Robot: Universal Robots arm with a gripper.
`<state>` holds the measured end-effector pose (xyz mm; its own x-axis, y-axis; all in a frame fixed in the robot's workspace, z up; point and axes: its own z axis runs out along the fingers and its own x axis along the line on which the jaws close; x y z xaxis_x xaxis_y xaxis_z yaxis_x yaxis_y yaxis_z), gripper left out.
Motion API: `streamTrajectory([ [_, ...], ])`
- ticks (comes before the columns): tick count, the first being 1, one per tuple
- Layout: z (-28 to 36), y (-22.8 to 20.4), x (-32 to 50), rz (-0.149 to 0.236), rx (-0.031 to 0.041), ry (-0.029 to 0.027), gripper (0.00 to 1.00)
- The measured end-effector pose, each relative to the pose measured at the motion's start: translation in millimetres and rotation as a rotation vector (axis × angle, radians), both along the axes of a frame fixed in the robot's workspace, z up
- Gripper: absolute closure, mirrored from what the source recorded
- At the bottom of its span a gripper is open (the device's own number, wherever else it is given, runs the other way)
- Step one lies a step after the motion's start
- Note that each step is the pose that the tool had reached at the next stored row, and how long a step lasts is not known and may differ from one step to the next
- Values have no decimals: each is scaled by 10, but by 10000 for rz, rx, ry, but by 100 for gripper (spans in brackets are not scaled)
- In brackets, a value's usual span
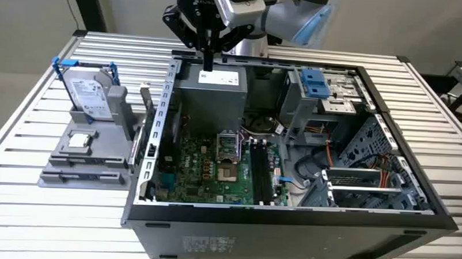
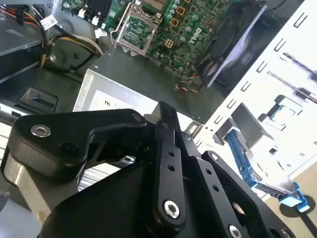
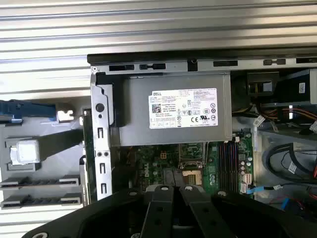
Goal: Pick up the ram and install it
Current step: 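Reach for the ram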
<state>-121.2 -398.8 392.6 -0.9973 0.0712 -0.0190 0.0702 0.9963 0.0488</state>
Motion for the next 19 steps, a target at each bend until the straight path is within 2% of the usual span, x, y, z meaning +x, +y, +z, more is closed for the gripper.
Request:
streamTrajectory([
  [14, 0, 0, -1, 0, 0, 0, 100],
  [19, 0, 0, -36, 0, 0, 0, 100],
])
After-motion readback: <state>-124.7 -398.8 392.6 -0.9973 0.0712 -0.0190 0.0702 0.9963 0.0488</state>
